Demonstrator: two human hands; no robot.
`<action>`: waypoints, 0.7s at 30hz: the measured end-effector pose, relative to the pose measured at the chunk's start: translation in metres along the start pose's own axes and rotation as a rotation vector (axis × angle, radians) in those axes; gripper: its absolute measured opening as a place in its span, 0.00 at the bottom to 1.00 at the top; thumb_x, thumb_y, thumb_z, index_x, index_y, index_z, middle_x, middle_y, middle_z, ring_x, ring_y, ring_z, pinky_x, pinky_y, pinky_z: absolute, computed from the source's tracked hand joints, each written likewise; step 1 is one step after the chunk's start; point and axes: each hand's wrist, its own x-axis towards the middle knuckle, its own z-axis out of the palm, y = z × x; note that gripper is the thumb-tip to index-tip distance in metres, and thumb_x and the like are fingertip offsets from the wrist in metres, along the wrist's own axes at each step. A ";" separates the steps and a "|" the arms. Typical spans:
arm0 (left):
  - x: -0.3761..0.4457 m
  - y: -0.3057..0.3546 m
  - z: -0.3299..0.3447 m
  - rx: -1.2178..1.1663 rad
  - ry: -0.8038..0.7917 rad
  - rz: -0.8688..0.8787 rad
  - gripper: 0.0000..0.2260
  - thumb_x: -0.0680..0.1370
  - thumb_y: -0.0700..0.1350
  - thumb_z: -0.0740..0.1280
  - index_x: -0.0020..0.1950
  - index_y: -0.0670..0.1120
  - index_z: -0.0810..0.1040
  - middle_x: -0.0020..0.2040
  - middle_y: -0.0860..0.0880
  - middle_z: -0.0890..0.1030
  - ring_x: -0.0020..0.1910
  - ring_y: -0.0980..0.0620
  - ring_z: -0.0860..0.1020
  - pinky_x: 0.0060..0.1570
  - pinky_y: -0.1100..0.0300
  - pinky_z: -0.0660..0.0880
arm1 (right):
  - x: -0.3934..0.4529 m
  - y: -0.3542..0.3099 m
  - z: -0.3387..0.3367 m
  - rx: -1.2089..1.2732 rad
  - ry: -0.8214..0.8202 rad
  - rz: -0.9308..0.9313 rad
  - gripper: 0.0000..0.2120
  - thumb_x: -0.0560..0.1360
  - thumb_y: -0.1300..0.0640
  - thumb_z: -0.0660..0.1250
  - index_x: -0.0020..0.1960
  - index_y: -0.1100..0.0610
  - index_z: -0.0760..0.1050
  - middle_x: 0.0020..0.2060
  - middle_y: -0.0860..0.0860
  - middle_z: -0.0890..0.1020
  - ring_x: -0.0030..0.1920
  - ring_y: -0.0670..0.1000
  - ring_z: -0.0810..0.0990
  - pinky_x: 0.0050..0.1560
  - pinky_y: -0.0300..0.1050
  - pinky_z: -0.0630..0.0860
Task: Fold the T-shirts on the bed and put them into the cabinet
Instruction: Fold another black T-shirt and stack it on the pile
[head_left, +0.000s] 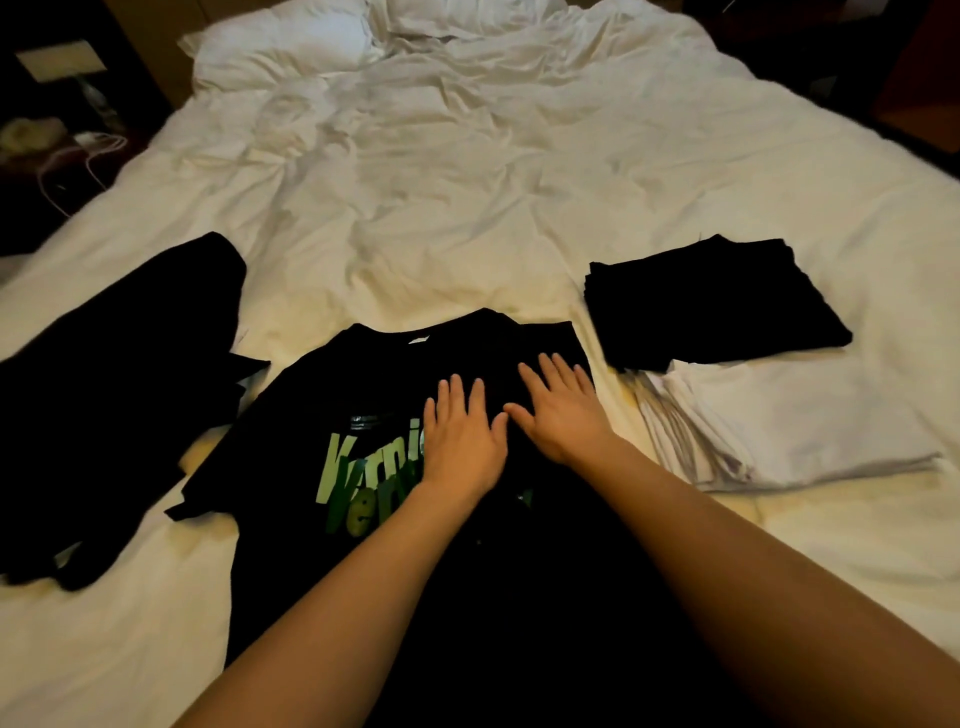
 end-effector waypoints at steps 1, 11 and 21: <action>0.000 -0.005 0.007 0.025 -0.026 -0.024 0.30 0.85 0.59 0.46 0.83 0.47 0.45 0.82 0.42 0.44 0.81 0.45 0.40 0.78 0.49 0.39 | -0.001 0.004 0.008 -0.026 -0.008 0.018 0.33 0.82 0.36 0.45 0.81 0.50 0.45 0.81 0.53 0.46 0.80 0.52 0.39 0.78 0.51 0.38; 0.007 -0.014 0.002 0.000 -0.165 -0.040 0.33 0.83 0.64 0.46 0.82 0.48 0.41 0.82 0.42 0.40 0.80 0.44 0.38 0.78 0.49 0.38 | -0.004 0.002 0.013 -0.103 -0.038 0.053 0.33 0.82 0.35 0.41 0.81 0.49 0.40 0.80 0.53 0.41 0.79 0.52 0.35 0.77 0.52 0.35; -0.033 -0.076 -0.045 -0.231 0.036 0.082 0.19 0.83 0.53 0.62 0.73 0.50 0.73 0.68 0.50 0.75 0.69 0.49 0.70 0.69 0.51 0.68 | -0.043 -0.052 -0.005 0.080 0.021 0.050 0.30 0.83 0.39 0.49 0.81 0.51 0.53 0.80 0.53 0.56 0.80 0.54 0.47 0.78 0.56 0.42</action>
